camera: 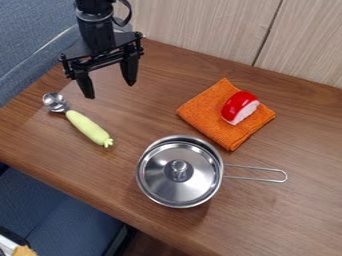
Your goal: Move the pot lid to the upper left side of the table
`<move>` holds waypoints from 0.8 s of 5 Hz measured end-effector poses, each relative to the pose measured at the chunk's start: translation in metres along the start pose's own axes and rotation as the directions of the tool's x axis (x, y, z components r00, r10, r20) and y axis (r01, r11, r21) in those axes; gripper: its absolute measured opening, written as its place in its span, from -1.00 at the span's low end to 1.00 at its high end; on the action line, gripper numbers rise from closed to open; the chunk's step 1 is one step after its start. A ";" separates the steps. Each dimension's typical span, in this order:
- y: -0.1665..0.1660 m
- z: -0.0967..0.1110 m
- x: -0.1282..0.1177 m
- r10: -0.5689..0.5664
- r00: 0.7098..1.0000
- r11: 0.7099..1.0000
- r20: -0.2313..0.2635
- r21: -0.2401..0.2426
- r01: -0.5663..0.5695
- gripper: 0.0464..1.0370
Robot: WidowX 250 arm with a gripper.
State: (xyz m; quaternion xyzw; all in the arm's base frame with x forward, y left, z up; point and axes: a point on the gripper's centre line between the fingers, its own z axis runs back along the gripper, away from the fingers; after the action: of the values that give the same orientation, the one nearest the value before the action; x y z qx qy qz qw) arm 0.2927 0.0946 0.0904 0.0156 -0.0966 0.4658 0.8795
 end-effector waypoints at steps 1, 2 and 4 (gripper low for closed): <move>0.002 -0.009 -0.004 -0.003 1.000 1.000 -0.026 0.019 0.003 0.92; -0.007 -0.006 -0.020 -0.061 0.998 0.998 -0.033 0.011 0.061 0.92; -0.021 0.020 -0.054 -0.190 0.982 0.981 0.005 -0.043 0.190 0.92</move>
State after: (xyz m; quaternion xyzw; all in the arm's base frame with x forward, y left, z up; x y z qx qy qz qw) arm 0.2773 0.0367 0.1019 0.0057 -0.1051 0.3773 0.9201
